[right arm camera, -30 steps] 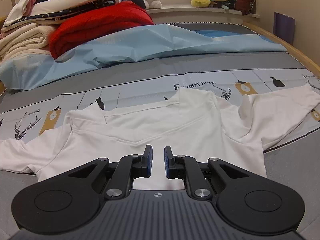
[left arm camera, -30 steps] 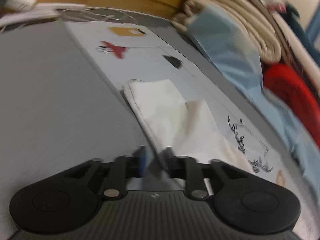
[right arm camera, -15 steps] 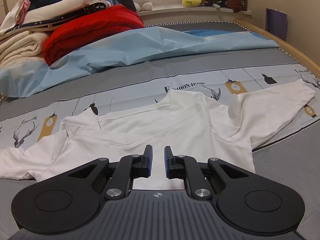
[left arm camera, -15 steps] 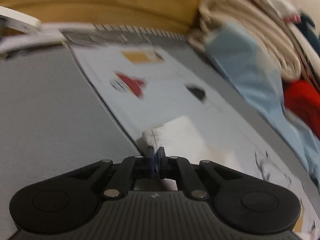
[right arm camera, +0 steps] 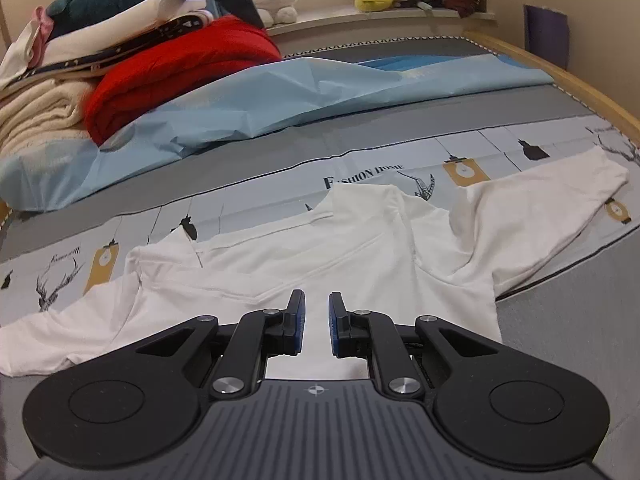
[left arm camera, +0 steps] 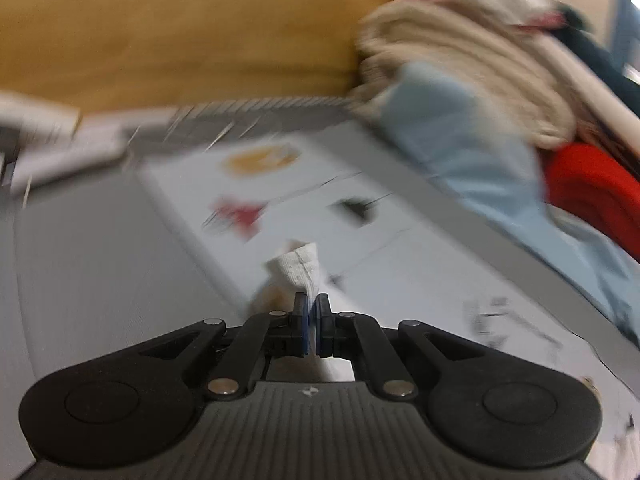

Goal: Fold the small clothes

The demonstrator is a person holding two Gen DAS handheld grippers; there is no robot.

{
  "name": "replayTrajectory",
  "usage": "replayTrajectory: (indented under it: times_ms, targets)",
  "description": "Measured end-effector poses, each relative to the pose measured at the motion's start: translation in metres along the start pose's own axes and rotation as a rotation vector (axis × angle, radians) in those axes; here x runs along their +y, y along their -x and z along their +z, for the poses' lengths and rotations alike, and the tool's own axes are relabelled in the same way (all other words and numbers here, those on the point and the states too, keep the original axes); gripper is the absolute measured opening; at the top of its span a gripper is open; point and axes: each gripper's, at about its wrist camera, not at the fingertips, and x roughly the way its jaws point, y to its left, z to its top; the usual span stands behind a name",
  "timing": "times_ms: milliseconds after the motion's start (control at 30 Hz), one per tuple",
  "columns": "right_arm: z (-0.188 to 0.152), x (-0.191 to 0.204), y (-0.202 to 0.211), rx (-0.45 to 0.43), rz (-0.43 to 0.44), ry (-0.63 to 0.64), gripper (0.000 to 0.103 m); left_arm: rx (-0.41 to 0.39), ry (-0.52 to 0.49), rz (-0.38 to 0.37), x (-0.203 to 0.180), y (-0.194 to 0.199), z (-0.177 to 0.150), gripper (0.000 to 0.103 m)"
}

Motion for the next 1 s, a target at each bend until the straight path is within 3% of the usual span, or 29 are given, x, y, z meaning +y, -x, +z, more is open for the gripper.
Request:
replayTrajectory:
  times_ms: [100,167,333,433,467,533,567,600,700,733,767,833,1000]
  targets:
    - [0.003,-0.009,0.006,-0.003,0.015,-0.036,0.013,-0.071,-0.113,-0.140,-0.068,0.050,0.011,0.002]
    - [0.005,-0.017,0.012,-0.010,0.022,-0.058,0.013,-0.101,-0.185,-0.278,-0.126,0.091,0.005,0.002]
    - [0.013,-0.045,0.022,-0.030,0.012,-0.119,0.013,-0.062,-0.301,-0.567,-0.271,0.173,-0.070,0.002]
    - [0.021,-0.069,0.026,-0.049,-0.022,-0.169,0.013,0.070,-0.314,-0.707,-0.358,0.209,-0.147,0.003]
    - [0.023,-0.077,0.028,-0.056,-0.031,-0.189,0.013,0.155,-0.328,-0.752,-0.381,0.214,-0.174,0.003]
    - [0.028,-0.091,0.029,-0.063,-0.052,-0.221,0.013,0.406,-0.392,-0.831,-0.420,0.216,-0.231,0.004]
    - [0.030,-0.097,0.029,-0.065,-0.059,-0.238,0.013,0.495,-0.431,-0.838,-0.431,0.221,-0.259,0.005]
    - [0.031,-0.103,0.028,-0.065,-0.064,-0.254,0.013,0.521,-0.464,-0.838,-0.434,0.226,-0.273,0.005]
    - [0.033,-0.114,0.024,-0.051,-0.069,-0.285,0.013,0.488,-0.529,-0.873,-0.415,0.243,-0.277,0.018]
    - [0.034,-0.116,0.022,-0.044,-0.064,-0.293,0.013,0.466,-0.538,-0.866,-0.403,0.245,-0.269,0.029]
    - [0.035,-0.116,0.020,-0.041,-0.059,-0.296,0.013,0.441,-0.540,-0.841,-0.388,0.245,-0.257,0.034]
    - [0.036,-0.116,0.017,-0.038,-0.048,-0.298,0.013,0.391,-0.519,-0.758,-0.358,0.240,-0.227,0.034]
    - [0.030,-0.110,-0.006,-0.011,0.015,-0.311,0.013,0.279,-0.327,-0.544,-0.281,0.208,-0.170,0.034]
